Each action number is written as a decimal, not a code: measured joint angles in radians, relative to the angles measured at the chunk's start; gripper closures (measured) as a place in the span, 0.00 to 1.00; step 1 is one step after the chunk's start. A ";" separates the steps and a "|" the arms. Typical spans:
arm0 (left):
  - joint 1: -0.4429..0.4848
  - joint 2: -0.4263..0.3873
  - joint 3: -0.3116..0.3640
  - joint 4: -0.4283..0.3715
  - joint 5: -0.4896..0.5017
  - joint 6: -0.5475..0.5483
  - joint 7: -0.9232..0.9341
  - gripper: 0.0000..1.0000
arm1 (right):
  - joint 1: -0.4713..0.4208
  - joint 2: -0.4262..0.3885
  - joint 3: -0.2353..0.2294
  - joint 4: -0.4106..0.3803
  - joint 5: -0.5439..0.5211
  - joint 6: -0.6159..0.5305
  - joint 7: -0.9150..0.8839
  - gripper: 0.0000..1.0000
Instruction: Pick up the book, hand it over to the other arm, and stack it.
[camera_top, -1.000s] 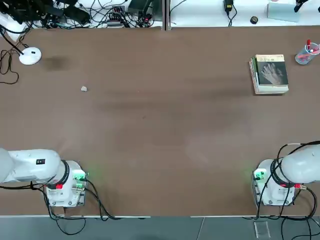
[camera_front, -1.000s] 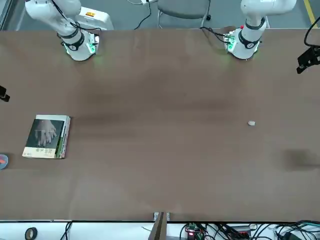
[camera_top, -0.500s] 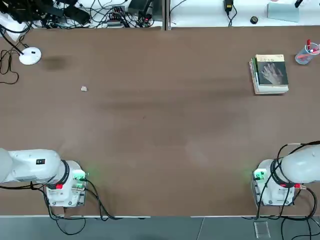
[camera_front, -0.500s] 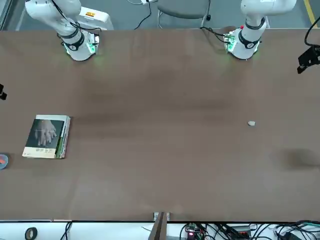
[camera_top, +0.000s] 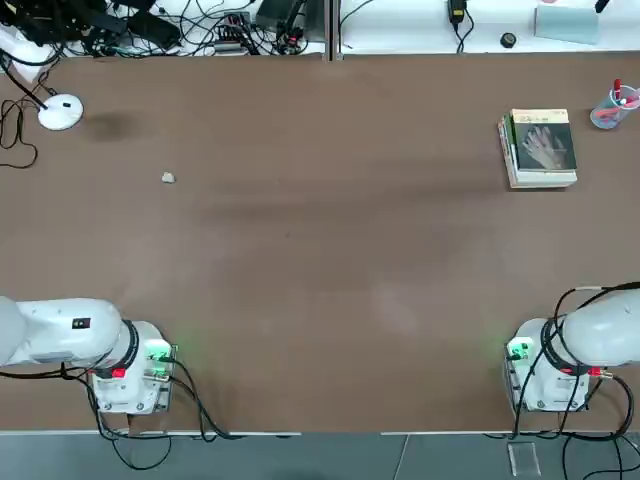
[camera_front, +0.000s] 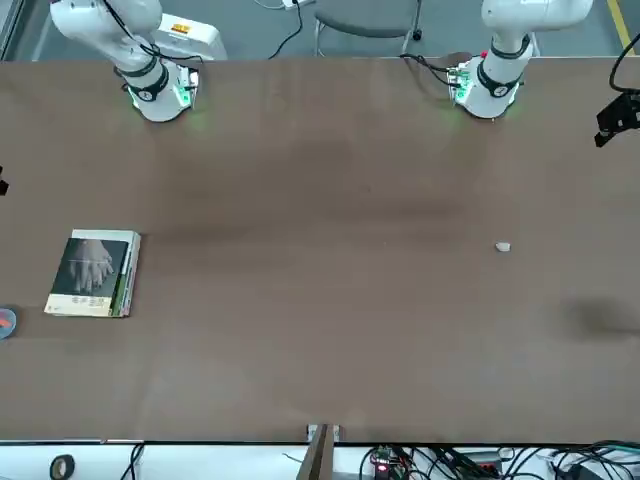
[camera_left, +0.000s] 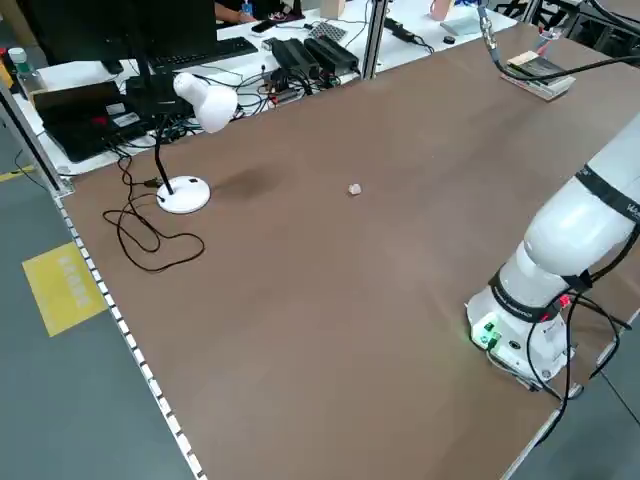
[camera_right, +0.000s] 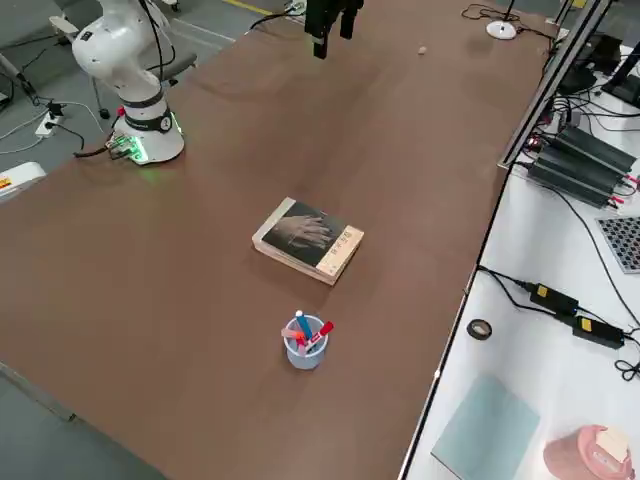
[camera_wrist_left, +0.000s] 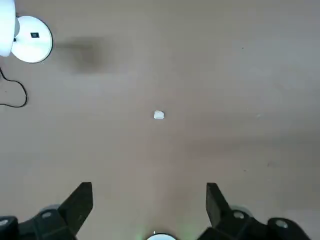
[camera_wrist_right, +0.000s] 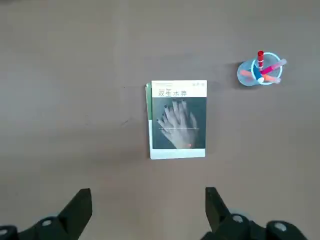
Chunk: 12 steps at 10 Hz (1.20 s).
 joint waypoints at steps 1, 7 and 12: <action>0.000 0.000 0.000 0.000 0.000 0.000 0.000 0.00 | 0.000 0.000 0.003 0.000 -0.002 -0.002 0.000 0.00; 0.000 0.000 0.000 0.000 0.000 0.000 0.000 0.00 | 0.000 0.005 0.028 -0.015 -0.005 -0.030 0.002 0.00; 0.000 0.000 0.000 0.000 0.000 0.000 0.000 0.00 | 0.000 0.012 0.046 -0.051 -0.005 -0.001 0.014 0.00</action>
